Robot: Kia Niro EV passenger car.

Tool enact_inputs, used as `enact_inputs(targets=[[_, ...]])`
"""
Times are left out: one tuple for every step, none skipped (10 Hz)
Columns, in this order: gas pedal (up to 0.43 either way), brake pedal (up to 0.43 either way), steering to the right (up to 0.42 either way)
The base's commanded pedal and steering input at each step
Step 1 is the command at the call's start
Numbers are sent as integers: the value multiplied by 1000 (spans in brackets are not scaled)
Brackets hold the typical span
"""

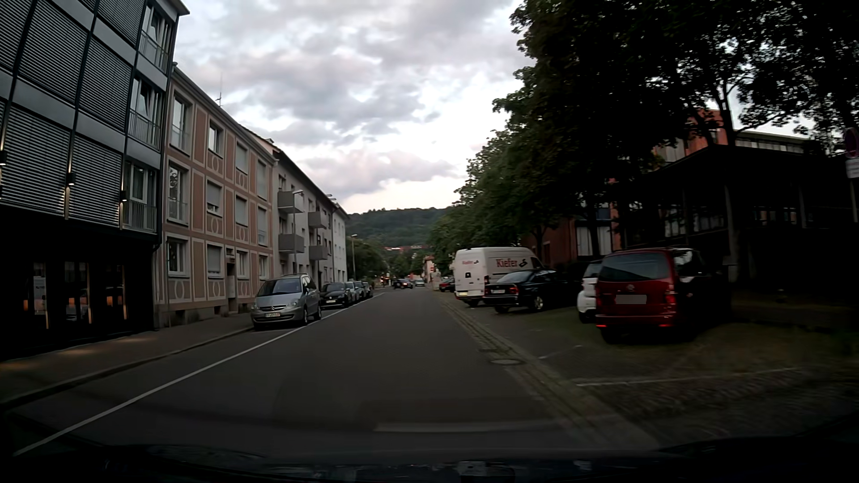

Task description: Follow the waypoints while adhering to traffic rules and regulations

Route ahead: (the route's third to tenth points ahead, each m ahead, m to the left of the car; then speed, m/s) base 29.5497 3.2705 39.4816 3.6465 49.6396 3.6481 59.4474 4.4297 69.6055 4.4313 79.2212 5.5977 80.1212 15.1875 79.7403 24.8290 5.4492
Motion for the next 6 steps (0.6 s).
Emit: enact_inputs(targets=[[157, 0, -83], [157, 0, -67], [157, 0, -55], [157, 0, -45], [157, 0, -34], [157, 0, -25]])
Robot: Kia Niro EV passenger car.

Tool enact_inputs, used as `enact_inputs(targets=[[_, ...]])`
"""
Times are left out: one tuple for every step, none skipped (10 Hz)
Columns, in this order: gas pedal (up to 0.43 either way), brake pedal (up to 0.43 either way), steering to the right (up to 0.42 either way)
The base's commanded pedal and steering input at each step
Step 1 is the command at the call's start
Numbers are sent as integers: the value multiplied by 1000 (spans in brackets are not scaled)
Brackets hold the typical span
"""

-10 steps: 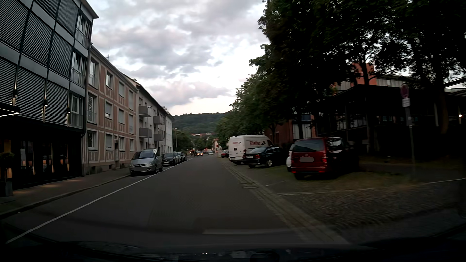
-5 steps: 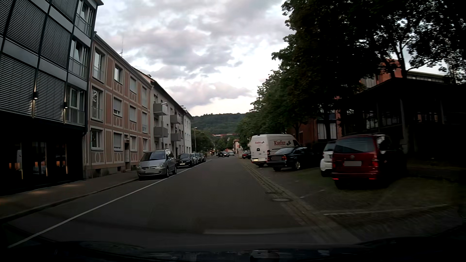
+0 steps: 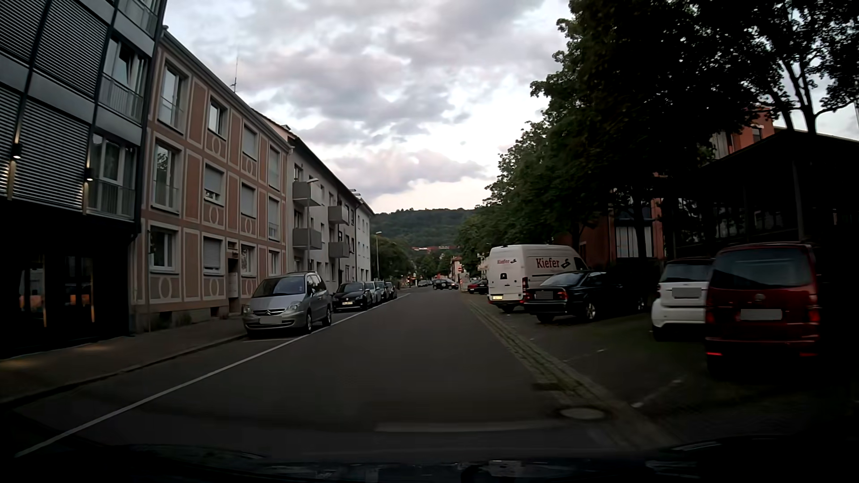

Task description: Follow the waypoints while adhering to traffic rules and regulations

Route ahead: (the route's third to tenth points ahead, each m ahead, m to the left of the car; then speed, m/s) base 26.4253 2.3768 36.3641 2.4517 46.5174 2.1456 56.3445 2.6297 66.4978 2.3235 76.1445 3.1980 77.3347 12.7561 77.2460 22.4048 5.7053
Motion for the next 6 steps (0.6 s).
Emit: enact_inputs(targets=[[157, 0, -20], [157, 0, -18], [157, 0, -16], [150, 0, -13], [130, 0, -11], [130, 0, -11]])
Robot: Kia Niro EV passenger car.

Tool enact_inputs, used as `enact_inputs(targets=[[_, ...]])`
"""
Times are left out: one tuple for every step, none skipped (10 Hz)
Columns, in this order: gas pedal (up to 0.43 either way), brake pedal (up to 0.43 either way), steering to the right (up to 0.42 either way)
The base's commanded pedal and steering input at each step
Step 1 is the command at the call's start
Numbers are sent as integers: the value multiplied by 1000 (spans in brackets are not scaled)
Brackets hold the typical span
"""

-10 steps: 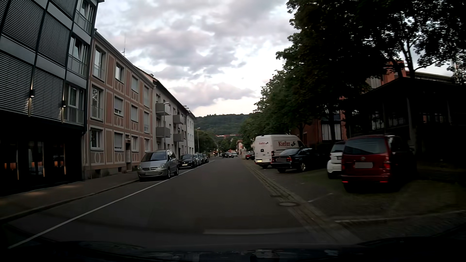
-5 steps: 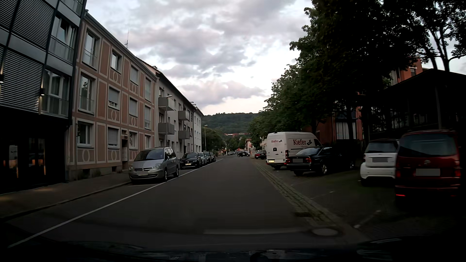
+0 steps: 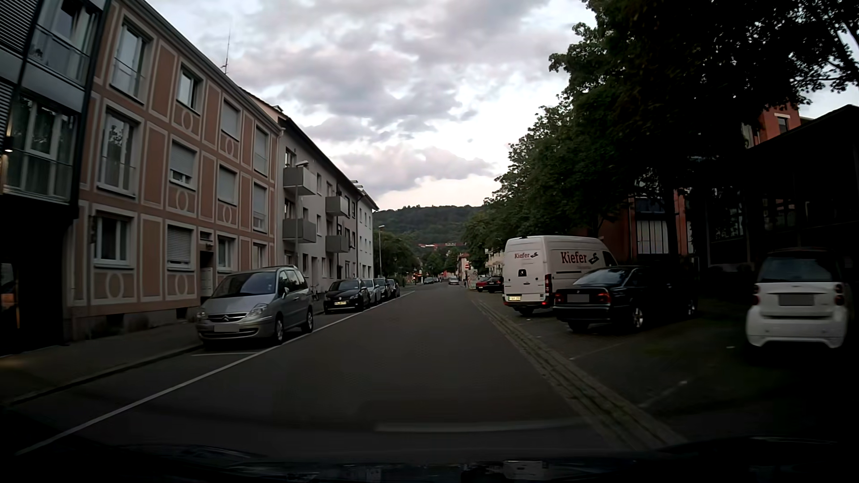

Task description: Follow the waypoints while adhering to traffic rules and regulations

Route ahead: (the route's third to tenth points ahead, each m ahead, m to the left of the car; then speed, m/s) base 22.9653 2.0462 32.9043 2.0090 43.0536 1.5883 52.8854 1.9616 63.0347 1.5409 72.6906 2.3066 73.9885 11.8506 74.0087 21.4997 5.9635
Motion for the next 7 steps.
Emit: enact_inputs(targets=[[130, 0, -11], [130, 0, -9], [110, 0, -8], [110, 0, -8], [110, 0, -7], [110, 0, -6], [110, 0, -5]])
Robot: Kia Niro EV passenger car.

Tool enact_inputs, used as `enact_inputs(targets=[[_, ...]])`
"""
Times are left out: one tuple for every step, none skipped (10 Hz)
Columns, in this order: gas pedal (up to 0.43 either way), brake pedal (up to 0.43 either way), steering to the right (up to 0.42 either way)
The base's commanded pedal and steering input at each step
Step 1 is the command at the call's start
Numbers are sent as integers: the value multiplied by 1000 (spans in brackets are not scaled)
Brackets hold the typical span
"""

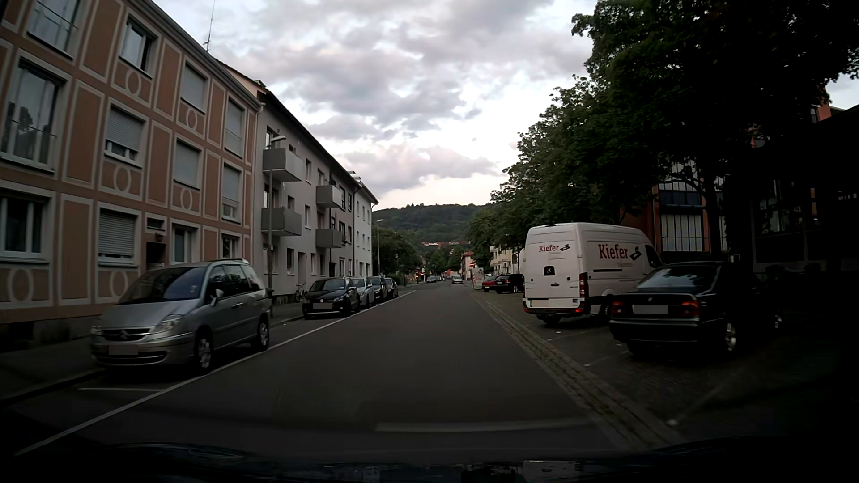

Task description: Follow the waypoints while adhering to traffic rules and regulations

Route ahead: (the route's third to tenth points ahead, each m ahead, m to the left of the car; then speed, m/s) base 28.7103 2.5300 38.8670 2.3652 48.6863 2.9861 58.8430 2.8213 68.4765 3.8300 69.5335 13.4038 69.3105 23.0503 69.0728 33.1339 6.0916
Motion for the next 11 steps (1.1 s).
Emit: enact_inputs(targets=[[110, 0, -4], [110, 0, -4], [110, 0, -3], [98, 0, 2], [98, 0, 5], [87, 0, 5], [87, 0, 5], [79, 0, 5], [79, 0, 5], [67, 0, 6], [67, 0, 5]])
